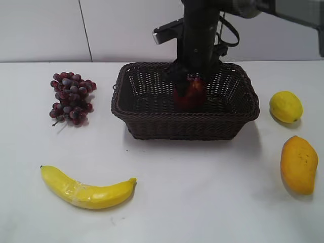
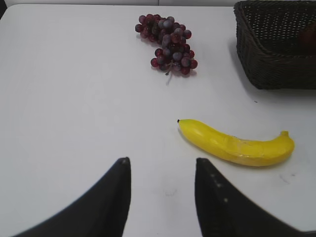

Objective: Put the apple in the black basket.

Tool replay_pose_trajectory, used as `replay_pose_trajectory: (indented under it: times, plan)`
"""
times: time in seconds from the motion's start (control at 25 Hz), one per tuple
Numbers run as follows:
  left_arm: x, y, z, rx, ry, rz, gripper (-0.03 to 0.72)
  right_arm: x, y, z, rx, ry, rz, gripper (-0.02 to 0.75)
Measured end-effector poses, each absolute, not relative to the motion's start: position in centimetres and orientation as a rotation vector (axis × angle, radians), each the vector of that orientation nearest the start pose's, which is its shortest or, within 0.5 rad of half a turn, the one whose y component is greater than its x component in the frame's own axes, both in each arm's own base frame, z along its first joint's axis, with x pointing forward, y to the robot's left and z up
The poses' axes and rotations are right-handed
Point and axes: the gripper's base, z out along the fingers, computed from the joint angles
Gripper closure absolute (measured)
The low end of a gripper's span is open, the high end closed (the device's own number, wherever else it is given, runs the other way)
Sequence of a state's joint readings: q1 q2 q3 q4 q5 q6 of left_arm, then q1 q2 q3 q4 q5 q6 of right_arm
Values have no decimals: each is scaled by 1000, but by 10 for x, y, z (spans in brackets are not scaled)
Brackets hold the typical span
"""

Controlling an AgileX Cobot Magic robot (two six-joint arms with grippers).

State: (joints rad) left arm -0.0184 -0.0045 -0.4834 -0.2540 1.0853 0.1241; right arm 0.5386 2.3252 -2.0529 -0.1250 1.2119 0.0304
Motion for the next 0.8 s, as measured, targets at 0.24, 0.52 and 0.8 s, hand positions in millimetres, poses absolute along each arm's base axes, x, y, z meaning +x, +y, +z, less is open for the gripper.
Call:
replay_pose_trajectory:
  times: [0.24,0.52,0.8]
  plan:
    - [-7,-20,273,160,2056,-241,362,428,243,171,-803,2845,-110,186]
    - [-7,-20,273,160,2056,-241,362,428,243,175,-822,2840,-103,95]
    - [-7,-20,273,160,2056,-241,362,434,248,207,-747,2764,-44,104]
